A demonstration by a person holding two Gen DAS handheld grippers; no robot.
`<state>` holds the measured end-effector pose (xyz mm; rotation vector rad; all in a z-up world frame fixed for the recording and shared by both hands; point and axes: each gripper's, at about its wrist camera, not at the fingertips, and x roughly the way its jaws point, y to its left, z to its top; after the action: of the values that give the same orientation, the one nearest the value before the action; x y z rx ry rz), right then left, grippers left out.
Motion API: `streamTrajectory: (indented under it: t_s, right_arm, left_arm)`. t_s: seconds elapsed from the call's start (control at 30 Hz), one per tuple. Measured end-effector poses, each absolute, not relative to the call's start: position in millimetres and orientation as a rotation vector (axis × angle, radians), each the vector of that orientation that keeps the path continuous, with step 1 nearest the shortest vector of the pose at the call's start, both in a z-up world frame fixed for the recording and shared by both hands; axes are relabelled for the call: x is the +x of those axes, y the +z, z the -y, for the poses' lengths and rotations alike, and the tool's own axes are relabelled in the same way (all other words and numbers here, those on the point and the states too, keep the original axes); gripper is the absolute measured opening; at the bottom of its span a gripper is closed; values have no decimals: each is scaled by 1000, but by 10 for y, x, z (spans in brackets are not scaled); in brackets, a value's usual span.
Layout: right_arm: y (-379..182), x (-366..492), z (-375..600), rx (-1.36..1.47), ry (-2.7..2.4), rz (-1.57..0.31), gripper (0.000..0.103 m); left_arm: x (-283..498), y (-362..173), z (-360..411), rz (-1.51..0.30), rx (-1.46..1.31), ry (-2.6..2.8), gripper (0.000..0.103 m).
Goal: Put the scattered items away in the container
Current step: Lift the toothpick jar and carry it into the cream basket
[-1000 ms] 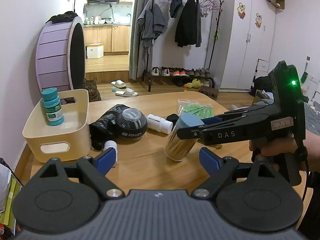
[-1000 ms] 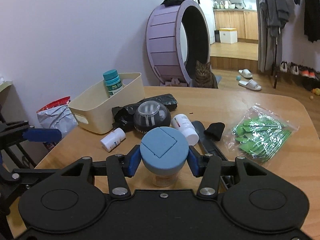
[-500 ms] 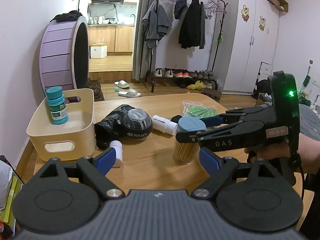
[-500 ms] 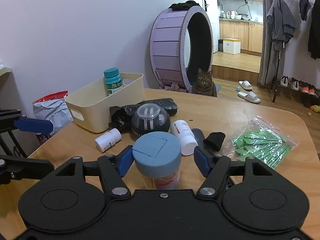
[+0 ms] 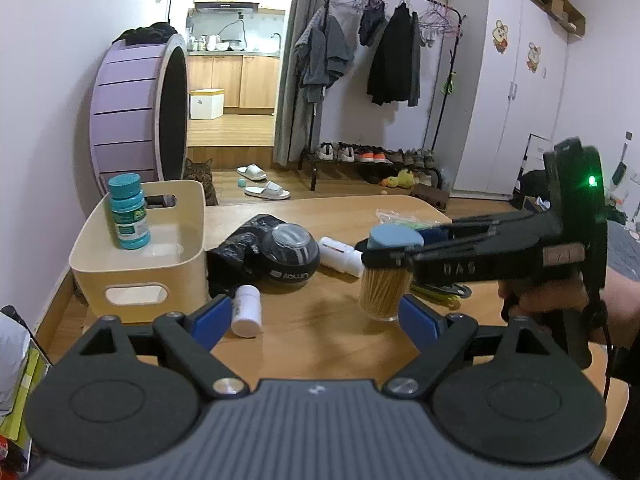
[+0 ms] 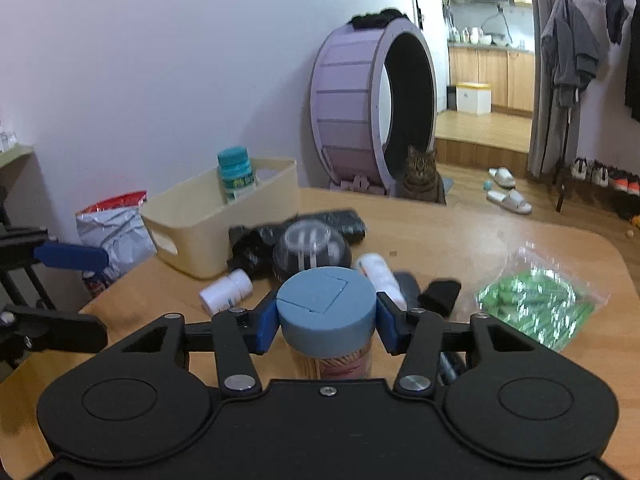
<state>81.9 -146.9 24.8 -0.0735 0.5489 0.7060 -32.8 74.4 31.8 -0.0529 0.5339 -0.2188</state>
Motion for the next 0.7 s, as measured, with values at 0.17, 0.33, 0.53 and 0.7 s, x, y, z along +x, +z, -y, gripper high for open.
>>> streamTrajectory:
  t_s: [0.17, 0.33, 0.53, 0.7]
  right_arm:
    - [455, 923, 1297, -85, 734, -504, 49]
    - [633, 1138, 990, -93, 776, -475, 49]
    - [710, 1442, 540, -111, 834, -468, 49]
    - [684, 1662, 206, -137, 873, -473, 49]
  left_arm:
    - [-345, 372, -861, -509, -76, -169, 90]
    - [-351, 456, -1037, -461, -99, -61, 90]
    - [-327, 528, -1316, -413, -136, 70, 90]
    - [-303, 544, -1477, -399, -108, 151, 90]
